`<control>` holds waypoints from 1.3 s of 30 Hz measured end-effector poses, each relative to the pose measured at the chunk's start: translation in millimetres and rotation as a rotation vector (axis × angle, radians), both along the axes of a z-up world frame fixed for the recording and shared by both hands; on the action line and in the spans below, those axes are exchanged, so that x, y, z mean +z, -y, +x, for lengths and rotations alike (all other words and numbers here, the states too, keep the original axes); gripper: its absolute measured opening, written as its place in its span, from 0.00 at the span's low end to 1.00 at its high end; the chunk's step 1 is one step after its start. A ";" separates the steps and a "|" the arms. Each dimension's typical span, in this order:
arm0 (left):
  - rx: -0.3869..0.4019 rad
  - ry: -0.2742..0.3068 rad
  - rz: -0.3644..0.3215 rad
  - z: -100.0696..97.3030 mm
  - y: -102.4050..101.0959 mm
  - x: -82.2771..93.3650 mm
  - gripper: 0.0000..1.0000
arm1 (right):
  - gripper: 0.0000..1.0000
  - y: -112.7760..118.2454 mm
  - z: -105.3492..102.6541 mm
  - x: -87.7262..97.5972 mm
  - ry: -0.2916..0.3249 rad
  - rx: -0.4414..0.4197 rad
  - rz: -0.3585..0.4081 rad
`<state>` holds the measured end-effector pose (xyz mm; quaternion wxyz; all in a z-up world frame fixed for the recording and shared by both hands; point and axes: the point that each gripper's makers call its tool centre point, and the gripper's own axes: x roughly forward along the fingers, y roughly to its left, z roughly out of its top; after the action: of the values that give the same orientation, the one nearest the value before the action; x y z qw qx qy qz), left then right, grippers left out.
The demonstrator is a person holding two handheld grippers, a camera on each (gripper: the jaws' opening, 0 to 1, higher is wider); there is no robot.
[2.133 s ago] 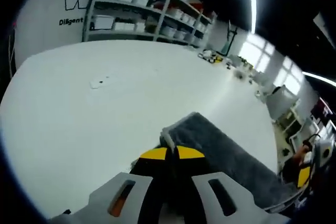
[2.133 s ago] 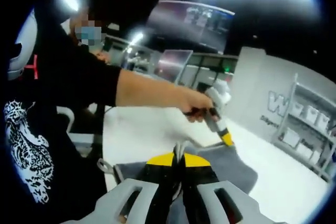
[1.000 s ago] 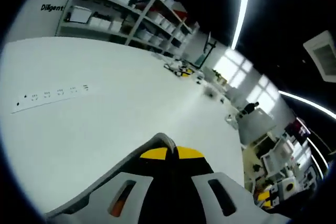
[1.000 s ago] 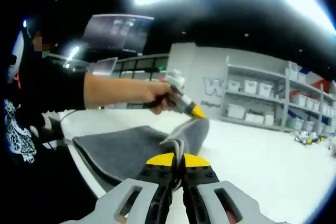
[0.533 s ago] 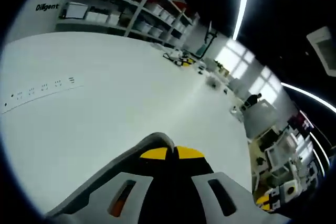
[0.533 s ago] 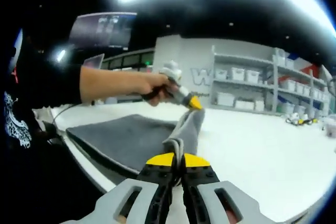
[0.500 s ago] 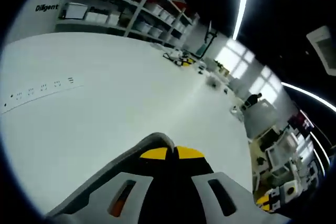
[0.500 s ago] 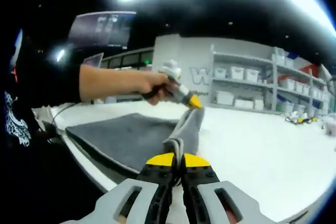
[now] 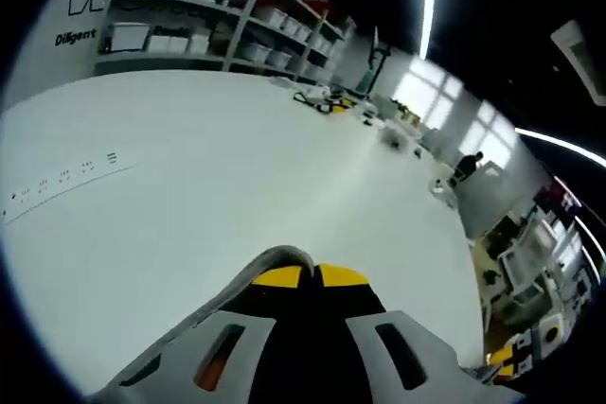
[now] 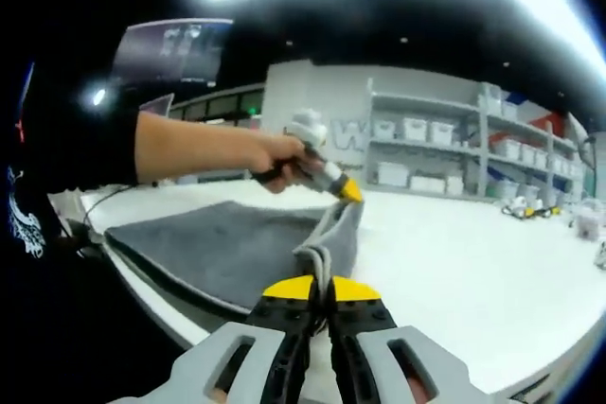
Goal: Open the folded towel by lifting each exposed corner and separating the folded layers until the towel lies flat within the target outline without major curled edges
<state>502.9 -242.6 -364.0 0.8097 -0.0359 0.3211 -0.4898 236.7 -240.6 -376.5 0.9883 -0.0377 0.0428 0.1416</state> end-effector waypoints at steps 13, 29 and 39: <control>-0.020 0.089 0.054 8.5 13.6 1.0 0.24 | 0.03 10.7 5.9 -8.5 -0.049 -0.010 0.015; -0.021 0.201 0.133 24.5 1.2 -1.9 0.27 | 0.25 36.5 6.0 5.4 0.000 -0.097 -0.027; -0.141 0.313 0.146 26.7 16.3 4.5 0.42 | 0.26 19.6 3.6 18.7 0.030 -0.024 -0.043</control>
<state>529.6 -258.8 -359.5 0.8140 0.1223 0.2277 -0.5201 240.2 -260.2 -357.7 0.9894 -0.0606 0.0313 0.1280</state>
